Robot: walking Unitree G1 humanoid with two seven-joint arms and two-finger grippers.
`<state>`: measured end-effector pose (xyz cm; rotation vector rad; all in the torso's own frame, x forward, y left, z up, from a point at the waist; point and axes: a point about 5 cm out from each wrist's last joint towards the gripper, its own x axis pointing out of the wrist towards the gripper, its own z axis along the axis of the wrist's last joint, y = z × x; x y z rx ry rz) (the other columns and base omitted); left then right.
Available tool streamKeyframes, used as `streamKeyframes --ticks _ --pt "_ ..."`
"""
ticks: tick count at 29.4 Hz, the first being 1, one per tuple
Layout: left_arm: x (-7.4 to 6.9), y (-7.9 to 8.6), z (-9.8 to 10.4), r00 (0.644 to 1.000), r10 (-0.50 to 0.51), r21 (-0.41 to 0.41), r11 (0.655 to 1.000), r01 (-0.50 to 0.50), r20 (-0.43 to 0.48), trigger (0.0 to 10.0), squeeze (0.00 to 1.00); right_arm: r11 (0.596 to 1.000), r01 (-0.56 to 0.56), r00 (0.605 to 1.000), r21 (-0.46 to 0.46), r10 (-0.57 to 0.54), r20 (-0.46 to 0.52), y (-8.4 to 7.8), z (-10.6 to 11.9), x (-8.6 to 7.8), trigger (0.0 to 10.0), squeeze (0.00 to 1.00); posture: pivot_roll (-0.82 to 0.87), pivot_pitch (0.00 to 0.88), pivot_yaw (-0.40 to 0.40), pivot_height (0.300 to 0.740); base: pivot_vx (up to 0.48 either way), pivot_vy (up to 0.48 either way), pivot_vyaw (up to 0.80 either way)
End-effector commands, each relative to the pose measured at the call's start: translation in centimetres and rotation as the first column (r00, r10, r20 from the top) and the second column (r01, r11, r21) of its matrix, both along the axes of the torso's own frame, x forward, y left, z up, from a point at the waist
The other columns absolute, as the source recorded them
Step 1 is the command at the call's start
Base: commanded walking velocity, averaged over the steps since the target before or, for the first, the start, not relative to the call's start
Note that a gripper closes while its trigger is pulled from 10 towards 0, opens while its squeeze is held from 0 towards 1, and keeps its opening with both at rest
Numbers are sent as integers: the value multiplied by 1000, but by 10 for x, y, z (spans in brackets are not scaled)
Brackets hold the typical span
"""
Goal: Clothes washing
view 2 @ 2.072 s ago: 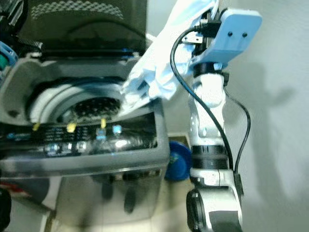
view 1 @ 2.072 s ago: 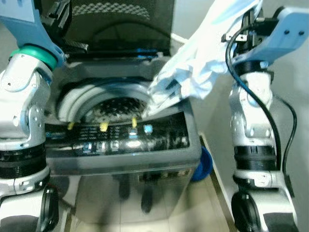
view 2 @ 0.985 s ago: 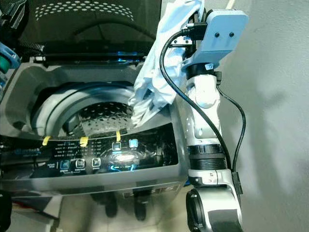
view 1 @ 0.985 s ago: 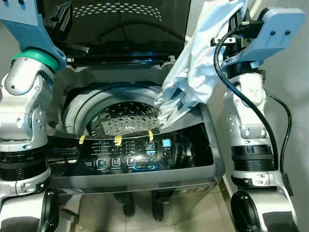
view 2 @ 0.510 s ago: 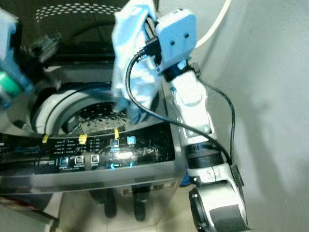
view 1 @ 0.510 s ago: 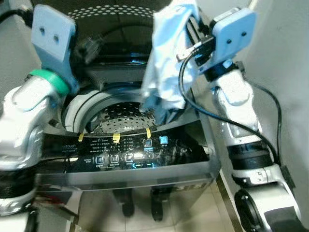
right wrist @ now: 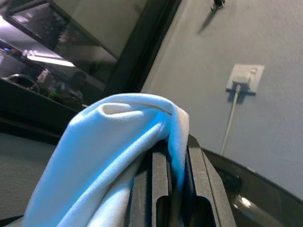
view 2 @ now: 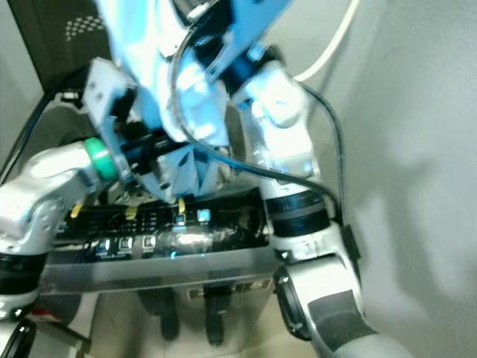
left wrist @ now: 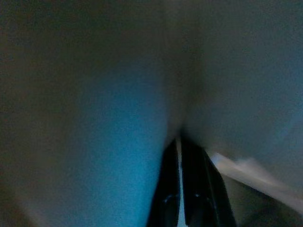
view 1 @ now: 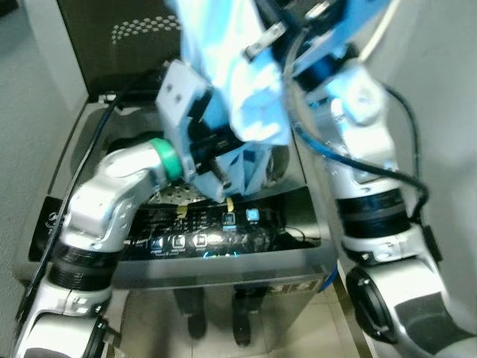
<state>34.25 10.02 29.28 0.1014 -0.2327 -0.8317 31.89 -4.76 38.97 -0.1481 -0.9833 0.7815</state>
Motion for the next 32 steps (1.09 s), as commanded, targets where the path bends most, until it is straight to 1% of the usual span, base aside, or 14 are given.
streamKeyframes --ticks 1,2,5,6,7,11,13,17,19,25,28,30,31,32 --pt "28 33 10 962 273 -62 960 -273 -7 10000 0 999 -37 999 -5 36 -23 7 2 3 10000 0 52 14 25 740 0 0 0" --pt "28 33 10 962 273 -62 960 -273 -7 10000 0 999 -37 999 -5 36 -23 7 2 3 10000 0 52 14 25 740 0 0 0" --pt "45 77 38 845 532 -138 841 -522 46 10000 0 996 -36 996 -80 29 -84 13 -12 17 10000 0 48 21 18 740 0 0 0" --pt "45 77 38 845 532 -138 841 -522 46 10000 0 996 -36 996 -80 29 -84 13 -12 17 10000 0 48 21 18 740 0 0 0" --pt "45 92 48 804 590 -160 803 -574 79 10000 0 993 -25 994 -111 13 -109 16 -19 24 10000 0 46 23 15 740 0 0 0" --pt "43 113 63 748 653 -186 755 -629 123 10000 0 985 10 991 -175 -34 -132 22 -31 34 10000 0 50 25 10 740 0 0 0" --pt "40 137 72 693 703 -186 711 -679 158 10000 0 960 111 982 -256 -145 -120 38 -41 44 10000 0 58 30 2 740 0 0 0" --pt "40 153 70 652 741 -172 672 -720 162 10000 0 909 264 950 -324 -302 -74 55 -51 52 10000 0 68 29 -3 740 0 0 0" --pt "47 158 46 673 738 -97 675 -732 60 10000 0 836 395 884 -380 -459 -91 63 -65 63 10000 0 78 28 -6 740 0 0 0" --pt "47 146 8 744 660 -31 745 -666 -105 10000 0 803 457 796 -381 -561 -227 51 -78 77 10000 0 76 29 -6 740 0 0 0" --pt "39 135 1 763 646 41 762 -646 1 10000 0 817 449 755 -361 -563 -335 40 -84 84 10000 0 70 27 -2 740 0 0 0" --pt "21 113 -5 840 538 70 837 -542 73 10000 0 846 436 727 -307 -532 -434 30 -84 88 10000 0 63 26 -1 740 0 0 0" --pt "21 113 -5 840 538 70 837 -542 73 10000 0 846 436 727 -307 -532 -434 30 -84 88 10000 0 63 26 -1 740 0 0 0" --pt "14 104 -6 869 485 78 867 -492 93 10000 0 854 433 723 -287 -520 -455 28 -82 89 10000 0 63 26 0 740 0 0 0"
